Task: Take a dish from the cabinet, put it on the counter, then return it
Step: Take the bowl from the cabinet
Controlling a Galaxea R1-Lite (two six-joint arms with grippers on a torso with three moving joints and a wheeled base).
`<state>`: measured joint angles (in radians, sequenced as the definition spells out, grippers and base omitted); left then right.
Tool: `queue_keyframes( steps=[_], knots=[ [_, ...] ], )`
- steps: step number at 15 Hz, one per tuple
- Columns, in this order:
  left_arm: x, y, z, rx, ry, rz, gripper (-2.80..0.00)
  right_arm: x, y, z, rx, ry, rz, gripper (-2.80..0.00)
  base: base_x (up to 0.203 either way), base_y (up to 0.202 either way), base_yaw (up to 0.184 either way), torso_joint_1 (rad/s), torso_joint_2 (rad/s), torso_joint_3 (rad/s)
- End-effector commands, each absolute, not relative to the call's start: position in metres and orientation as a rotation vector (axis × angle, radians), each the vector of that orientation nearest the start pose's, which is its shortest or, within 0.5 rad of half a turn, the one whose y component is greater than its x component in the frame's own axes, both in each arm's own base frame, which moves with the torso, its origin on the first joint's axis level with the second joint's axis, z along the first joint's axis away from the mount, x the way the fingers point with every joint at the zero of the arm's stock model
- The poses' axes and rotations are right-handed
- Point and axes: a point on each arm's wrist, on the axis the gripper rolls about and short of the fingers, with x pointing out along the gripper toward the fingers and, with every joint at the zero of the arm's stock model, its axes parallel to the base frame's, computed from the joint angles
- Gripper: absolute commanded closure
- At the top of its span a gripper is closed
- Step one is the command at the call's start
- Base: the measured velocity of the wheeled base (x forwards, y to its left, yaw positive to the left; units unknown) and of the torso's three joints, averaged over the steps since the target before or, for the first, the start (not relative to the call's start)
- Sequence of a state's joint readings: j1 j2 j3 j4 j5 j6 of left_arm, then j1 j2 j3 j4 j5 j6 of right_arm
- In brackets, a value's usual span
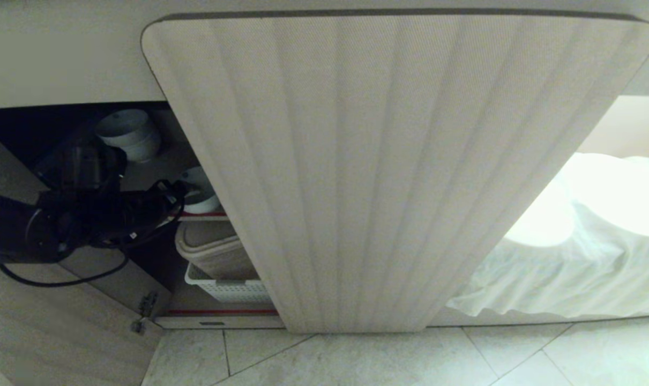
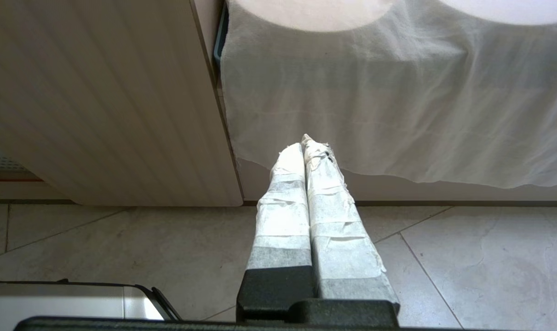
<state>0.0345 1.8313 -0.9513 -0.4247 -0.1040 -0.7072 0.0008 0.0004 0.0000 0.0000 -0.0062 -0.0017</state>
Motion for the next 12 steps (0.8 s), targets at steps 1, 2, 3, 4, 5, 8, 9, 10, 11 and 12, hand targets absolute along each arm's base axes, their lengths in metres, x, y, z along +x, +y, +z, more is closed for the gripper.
queue_keyframes(
  steps=[1, 2, 3, 4, 5, 8, 9, 10, 11, 12],
  knots=[
    [0.344, 0.010, 0.157, -0.729, 0.454, 0.108, -2.80, -0.023, 0.000, 0.075, -0.002, 0.000, -0.005, 0.00, 0.000, 0.000, 0.000, 0.000, 0.00, 0.000],
    [0.346, 0.010, 0.155, -0.727, 0.454, 0.114, -2.80, -0.023, 0.000, 0.075, -0.002, 0.000, -0.005, 0.00, 0.000, 0.000, 0.000, 0.000, 0.00, 0.000],
    [0.348, 0.010, 0.156, -0.726, 0.451, 0.115, -2.80, -0.023, 0.000, 0.075, -0.002, 0.001, -0.005, 0.00, 0.000, 0.000, 0.000, 0.000, 0.00, 0.000],
    [0.349, 0.010, 0.155, -0.726, 0.454, 0.116, -2.80, -0.023, 0.000, 0.076, -0.002, 0.002, -0.005, 0.00, 0.000, 0.000, 0.000, 0.000, 0.00, 0.000],
    [0.350, 0.010, 0.154, -0.726, 0.454, 0.115, -2.80, -0.023, 0.000, 0.075, -0.002, 0.000, -0.005, 0.00, 0.000, 0.000, 0.000, 0.000, 0.00, 0.000],
    [0.352, 0.011, 0.153, -0.726, 0.452, 0.119, -2.80, -0.023, 0.000, 0.075, -0.002, 0.000, -0.005, 0.00, 0.000, 0.000, 0.000, 0.000, 0.00, 0.000],
    [0.353, 0.011, 0.153, -0.724, 0.449, 0.126, -2.80, -0.023, 0.000, 0.075, -0.002, 0.000, -0.005, 0.00, 0.000, 0.000, 0.000, 0.000, 0.00, 0.000],
    [0.354, 0.011, 0.153, -0.723, 0.446, 0.127, -2.80, -0.023, 0.000, 0.075, -0.002, 0.000, -0.005, 0.00, 0.000, 0.000, 0.000, 0.000, 0.00, 0.000],
    [0.354, 0.010, 0.153, -0.723, 0.447, 0.127, -2.80, -0.023, 0.000, 0.075, -0.002, 0.000, -0.006, 0.00, 0.000, 0.000, 0.000, 0.000, 0.00, 0.000],
    [0.354, 0.011, 0.152, -0.723, 0.448, 0.129, -2.80, -0.023, 0.000, 0.075, -0.002, 0.000, -0.005, 0.00, 0.000, 0.000, 0.000, 0.000, 0.00, 0.000]
  ],
)
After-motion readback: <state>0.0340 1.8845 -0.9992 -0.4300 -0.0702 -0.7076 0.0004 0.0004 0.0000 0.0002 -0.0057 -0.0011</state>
